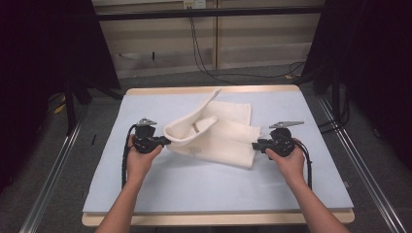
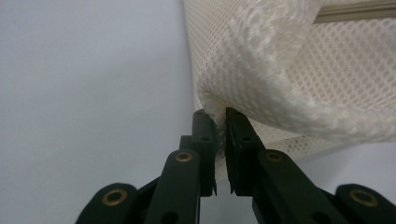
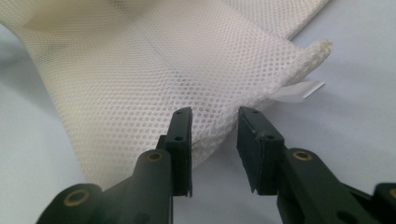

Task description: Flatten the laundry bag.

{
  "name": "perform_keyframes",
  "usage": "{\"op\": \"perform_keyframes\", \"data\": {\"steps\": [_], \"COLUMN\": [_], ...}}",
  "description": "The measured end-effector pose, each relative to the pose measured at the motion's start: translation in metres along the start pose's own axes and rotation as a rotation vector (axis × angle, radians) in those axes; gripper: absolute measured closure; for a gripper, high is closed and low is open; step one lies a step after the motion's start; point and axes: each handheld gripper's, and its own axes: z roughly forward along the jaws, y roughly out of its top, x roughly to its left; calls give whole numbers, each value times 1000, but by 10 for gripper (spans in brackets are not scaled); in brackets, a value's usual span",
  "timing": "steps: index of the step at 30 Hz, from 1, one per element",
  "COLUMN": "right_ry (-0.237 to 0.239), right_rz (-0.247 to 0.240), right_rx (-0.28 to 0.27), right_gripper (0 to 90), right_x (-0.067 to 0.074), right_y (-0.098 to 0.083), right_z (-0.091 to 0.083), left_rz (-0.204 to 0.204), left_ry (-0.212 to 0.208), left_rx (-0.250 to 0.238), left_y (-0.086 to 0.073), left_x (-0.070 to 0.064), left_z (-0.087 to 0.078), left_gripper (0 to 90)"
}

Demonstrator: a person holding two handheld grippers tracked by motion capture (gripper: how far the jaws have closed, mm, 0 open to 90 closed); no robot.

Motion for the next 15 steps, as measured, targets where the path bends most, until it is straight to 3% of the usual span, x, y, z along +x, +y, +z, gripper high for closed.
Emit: {"op": "perform_keyframes", "data": {"steps": [1,2,3,4,9,15], "right_ry": [5,23,23,26,23,-8], "right_rz": [-1,-5,-5,-19,-28,-67], "right_rx": [2,9,9,26,29,12], "right_gripper": [690,747,747,817,852,861], "right_x": [0,1,1,3,2,-3], "right_y": [1,2,2,4,7,11], "right_z": [0,2,2,2,3,3], "left_rz": [-22,-16,-14,-33,-42,-97], "left_ry": [7,4,5,7,16,35], "left_rx": [-10,1,3,-6,5,-3], "left_y": [-1,-1,-1,-1,-2,-3], "left_x": [3,5,7,7,15,29], "left_z": [1,1,1,2,1,1], "left_gripper": [834,834,834,834,835,836]}}
